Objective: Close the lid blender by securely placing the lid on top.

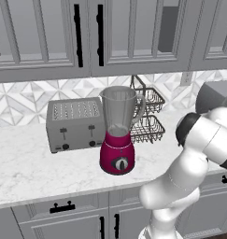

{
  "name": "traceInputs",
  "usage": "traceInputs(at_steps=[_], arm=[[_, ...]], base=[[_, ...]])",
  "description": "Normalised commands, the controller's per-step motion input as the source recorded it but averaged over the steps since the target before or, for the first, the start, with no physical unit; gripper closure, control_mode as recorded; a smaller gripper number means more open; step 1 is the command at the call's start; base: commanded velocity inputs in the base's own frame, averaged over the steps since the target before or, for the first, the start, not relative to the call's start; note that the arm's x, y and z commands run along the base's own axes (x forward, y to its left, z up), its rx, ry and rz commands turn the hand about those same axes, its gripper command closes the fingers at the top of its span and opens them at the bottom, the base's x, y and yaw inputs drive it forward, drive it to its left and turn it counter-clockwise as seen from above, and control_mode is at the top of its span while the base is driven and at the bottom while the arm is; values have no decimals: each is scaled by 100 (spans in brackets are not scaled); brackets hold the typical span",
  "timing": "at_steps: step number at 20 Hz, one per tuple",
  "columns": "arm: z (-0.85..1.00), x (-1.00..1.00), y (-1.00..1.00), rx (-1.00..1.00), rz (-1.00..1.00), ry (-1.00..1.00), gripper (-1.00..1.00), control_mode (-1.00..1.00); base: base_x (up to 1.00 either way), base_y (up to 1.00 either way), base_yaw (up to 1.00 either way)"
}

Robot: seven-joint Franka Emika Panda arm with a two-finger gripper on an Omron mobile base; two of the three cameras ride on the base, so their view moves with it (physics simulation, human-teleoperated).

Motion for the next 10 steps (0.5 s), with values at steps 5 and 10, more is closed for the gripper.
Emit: traceInputs(at_steps=[5, 10], arm=[[-2, -5, 11, 0, 0, -7, 100, -100], [26, -31, 10, 0, 0, -2, 100, -100]], base=[[0, 0, 0], [0, 0, 0]])
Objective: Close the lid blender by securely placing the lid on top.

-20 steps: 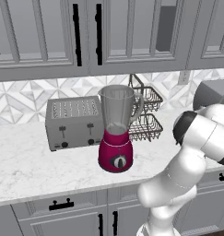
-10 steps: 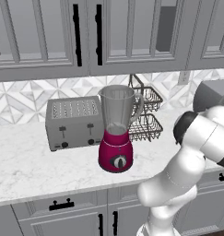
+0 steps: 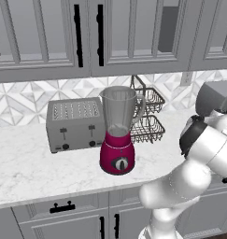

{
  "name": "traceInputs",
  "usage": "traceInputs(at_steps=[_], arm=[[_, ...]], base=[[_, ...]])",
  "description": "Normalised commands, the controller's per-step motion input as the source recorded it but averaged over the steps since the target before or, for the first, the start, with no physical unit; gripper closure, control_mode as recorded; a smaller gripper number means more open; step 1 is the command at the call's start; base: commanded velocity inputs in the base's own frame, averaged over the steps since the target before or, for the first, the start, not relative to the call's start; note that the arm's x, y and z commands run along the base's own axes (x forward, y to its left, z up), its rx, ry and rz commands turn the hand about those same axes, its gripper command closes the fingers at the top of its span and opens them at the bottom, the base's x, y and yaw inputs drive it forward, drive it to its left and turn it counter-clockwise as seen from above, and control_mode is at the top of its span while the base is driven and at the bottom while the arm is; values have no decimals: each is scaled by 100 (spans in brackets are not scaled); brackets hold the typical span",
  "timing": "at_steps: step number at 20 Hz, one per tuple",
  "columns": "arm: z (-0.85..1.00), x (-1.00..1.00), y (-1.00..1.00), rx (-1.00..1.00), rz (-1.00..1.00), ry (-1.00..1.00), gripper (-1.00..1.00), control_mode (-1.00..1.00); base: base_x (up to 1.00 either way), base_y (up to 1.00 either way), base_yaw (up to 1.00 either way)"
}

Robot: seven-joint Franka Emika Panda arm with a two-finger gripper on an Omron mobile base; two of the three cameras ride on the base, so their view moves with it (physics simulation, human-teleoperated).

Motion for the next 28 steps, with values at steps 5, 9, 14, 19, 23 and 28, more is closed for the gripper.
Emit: traceInputs(at_steps=[5, 9, 14, 19, 23, 28], arm=[[100, -59, 44, 0, 0, -1, 100, -100], [100, -47, 76, -1, 0, 0, 100, -100], [100, -54, 70, -3, 0, -1, 100, -100], [100, -24, 52, -3, 0, 0, 100, -100], [100, -1, 40, -1, 0, 0, 100, -100], [100, 0, 47, -1, 0, 1, 100, -100]], base=[[0, 0, 0], [0, 0, 0], [0, 0, 0], [0, 0, 0], [0, 0, 0], [0, 0, 0]])
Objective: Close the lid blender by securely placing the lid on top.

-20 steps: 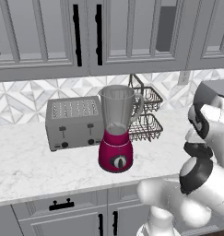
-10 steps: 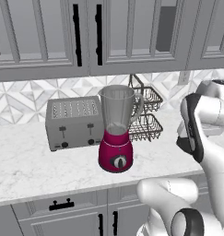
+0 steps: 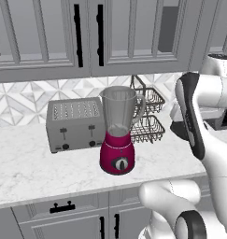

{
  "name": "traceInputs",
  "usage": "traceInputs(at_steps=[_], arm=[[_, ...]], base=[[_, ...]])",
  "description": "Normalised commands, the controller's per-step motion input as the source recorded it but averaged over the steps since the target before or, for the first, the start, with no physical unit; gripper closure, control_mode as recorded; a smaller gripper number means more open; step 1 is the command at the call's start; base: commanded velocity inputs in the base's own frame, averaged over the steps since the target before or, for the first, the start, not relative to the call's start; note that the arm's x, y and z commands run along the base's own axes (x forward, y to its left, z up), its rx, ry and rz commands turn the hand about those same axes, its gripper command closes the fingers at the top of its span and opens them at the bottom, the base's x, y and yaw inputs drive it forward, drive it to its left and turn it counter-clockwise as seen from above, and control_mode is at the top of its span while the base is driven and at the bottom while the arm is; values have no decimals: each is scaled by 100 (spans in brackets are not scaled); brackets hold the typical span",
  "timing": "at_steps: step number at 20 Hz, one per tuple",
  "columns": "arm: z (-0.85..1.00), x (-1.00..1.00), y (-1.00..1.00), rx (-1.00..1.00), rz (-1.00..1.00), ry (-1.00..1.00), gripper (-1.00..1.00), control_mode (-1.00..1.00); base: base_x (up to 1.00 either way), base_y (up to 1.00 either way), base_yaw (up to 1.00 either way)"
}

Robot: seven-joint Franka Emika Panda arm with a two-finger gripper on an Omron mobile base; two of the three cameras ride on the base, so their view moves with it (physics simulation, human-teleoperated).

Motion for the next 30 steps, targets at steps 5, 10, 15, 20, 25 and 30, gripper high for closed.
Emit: traceInputs(at_steps=[5, 10, 15, 20, 25, 30], arm=[[99, 0, 61, -3, 1, 0, 100, -100], [80, 0, 81, 0, 11, 0, 100, -100], [13, 5, 56, 1, 20, -5, 100, -100], [0, 48, 50, 2, 19, -9, 100, -100], [2, 42, 36, 0, 14, -17, 100, -100], [0, 55, 10, 0, 4, -7, 100, -100]], base=[[0, 0, 0], [0, 0, 0], [0, 0, 0], [0, 0, 0], [0, 0, 0], [0, 0, 0]])
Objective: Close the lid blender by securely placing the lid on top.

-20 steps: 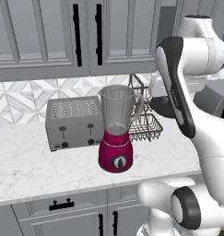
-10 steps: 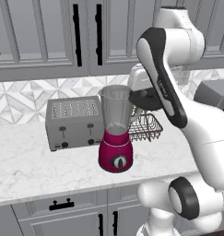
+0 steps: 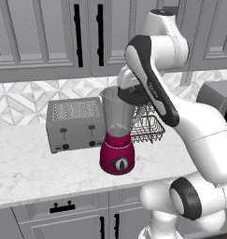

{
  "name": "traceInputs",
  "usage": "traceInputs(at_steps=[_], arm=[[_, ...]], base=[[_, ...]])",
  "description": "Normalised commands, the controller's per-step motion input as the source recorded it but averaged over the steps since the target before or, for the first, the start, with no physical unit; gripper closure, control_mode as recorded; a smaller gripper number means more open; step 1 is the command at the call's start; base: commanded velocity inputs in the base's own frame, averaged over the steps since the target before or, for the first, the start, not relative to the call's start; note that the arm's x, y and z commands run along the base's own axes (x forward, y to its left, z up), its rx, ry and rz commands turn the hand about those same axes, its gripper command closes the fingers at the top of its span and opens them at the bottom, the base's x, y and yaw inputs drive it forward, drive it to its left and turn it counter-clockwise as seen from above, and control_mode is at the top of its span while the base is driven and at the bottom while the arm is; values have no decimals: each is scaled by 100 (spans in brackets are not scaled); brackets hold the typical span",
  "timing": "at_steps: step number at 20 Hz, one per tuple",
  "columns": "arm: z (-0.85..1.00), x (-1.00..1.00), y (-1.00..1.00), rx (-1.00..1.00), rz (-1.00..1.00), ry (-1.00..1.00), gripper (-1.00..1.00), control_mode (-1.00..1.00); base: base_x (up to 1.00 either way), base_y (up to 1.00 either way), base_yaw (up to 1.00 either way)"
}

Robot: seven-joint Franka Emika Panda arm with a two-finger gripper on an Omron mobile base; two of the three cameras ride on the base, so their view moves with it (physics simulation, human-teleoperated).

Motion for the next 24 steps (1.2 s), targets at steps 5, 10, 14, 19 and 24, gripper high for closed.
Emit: traceInputs(at_steps=[5, 10, 14, 19, 24], arm=[[12, 55, 4, 4, 0, -2, 100, -100], [0, 34, 29, 2, 0, 0, 100, -100], [0, 34, 25, 0, -2, 0, 100, -100], [-2, 34, 10, 0, -4, 0, 100, -100], [-14, 26, 7, 0, -3, 5, 100, -100]], base=[[0, 0, 0], [0, 0, 0], [0, 0, 0], [0, 0, 0], [0, 0, 0]])
